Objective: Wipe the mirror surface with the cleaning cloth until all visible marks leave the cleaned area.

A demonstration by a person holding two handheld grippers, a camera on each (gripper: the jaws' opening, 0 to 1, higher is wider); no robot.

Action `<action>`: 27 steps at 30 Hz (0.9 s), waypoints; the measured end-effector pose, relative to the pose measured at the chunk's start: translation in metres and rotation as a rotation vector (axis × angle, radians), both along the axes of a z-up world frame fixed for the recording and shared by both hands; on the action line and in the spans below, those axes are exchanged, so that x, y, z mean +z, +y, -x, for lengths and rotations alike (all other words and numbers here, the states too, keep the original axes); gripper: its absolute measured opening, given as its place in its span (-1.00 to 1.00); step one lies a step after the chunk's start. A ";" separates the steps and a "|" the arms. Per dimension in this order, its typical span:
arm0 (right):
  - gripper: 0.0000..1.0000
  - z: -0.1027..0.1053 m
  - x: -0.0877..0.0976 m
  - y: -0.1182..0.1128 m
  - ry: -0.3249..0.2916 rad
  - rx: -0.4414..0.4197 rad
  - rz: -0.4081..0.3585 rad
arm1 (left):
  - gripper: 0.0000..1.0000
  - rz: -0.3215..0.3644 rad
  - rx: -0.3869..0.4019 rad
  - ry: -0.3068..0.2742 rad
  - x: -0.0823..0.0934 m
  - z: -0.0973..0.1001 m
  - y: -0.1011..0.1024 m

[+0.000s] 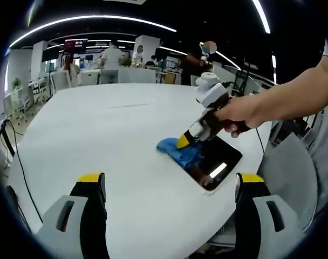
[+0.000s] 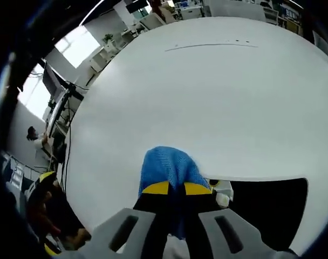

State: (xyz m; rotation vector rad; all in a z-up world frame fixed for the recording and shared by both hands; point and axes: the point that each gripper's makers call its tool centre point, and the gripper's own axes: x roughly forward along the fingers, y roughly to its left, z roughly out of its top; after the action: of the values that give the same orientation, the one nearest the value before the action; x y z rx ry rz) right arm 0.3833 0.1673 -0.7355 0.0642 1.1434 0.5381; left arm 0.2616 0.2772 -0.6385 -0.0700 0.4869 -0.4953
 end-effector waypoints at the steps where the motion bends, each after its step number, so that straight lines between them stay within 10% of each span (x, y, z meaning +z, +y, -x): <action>1: -0.96 -0.001 -0.001 -0.001 0.006 -0.005 0.000 | 0.98 0.002 0.004 -0.003 0.000 -0.001 0.001; 27: -0.96 0.031 -0.001 -0.006 0.014 0.042 -0.012 | 0.98 -0.035 -0.004 -0.027 0.000 -0.009 -0.020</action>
State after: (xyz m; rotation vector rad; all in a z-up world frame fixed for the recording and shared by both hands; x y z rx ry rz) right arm 0.3523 0.1617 -0.7370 0.0547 1.1573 0.5830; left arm 0.2708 0.2576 -0.6380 -0.0286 0.4689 -0.4912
